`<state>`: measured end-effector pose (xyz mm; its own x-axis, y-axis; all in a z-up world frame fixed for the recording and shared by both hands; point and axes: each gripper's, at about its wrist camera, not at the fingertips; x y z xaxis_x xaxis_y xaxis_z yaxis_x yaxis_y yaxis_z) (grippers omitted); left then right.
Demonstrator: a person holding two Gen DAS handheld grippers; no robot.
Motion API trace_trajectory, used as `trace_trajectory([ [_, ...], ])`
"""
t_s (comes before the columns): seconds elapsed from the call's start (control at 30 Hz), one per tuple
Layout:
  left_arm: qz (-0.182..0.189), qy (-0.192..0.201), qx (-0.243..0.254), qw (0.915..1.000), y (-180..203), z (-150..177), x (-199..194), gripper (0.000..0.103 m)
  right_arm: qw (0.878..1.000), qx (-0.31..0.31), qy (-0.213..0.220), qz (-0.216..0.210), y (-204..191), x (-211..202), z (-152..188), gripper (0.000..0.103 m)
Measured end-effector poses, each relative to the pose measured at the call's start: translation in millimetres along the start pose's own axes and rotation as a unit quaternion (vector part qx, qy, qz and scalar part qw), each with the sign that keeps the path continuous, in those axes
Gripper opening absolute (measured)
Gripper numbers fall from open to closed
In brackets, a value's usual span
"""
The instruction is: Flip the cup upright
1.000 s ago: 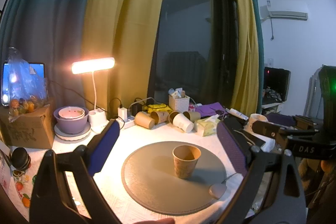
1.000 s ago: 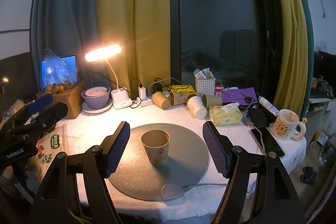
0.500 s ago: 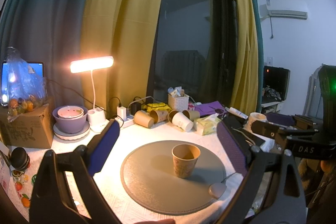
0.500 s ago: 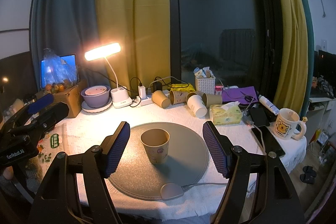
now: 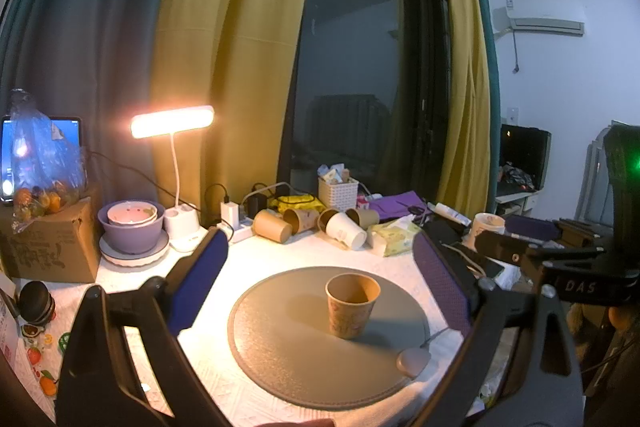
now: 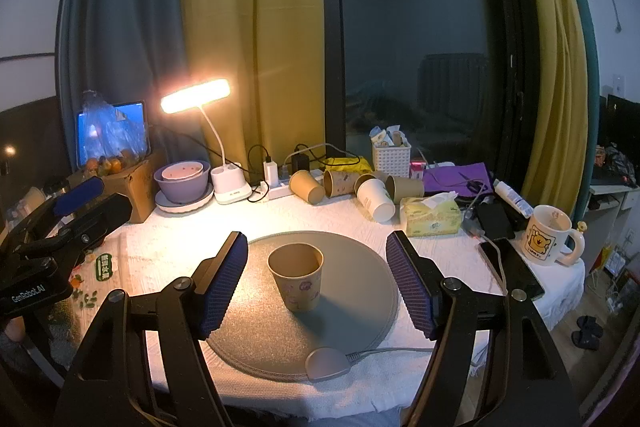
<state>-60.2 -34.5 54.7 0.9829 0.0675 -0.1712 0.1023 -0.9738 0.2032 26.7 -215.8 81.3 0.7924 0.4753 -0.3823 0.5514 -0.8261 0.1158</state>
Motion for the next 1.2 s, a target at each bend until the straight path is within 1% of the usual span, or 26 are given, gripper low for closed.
trace_trajectory([
  [0.77, 0.0, -0.001, 0.0, 1.0, -0.1, -0.6, 0.3, 0.095, 1.0, 0.0, -0.002, -0.001, 0.1, 0.8, 1.5, 0.075],
  [1.03, 0.002, -0.004, -0.001, 1.0, 1.2, 3.8, 0.4, 0.095, 1.0, 0.0, -0.004, -0.001, -0.8, -0.3, 3.9, 0.075],
  [1.17, 0.013, 0.002, 0.002, 0.9999, 1.0, 9.6, -1.4, 0.095, 1.0, 0.0, -0.006, -0.002, -1.1, -0.4, 5.1, 0.075],
  [1.2, 0.021, -0.001, 0.001, 0.9998, 0.6, 13.2, -0.9, 0.095, 1.0, -0.002, -0.008, -0.003, -2.0, -0.3, 7.1, 0.075],
])
Point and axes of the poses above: each gripper's, at about its wrist camera, not at the fingertips, and x roughly the way its jaws point, y to its right, z to its underside, and after that the axes turned 6 degrees about -x, right-handed
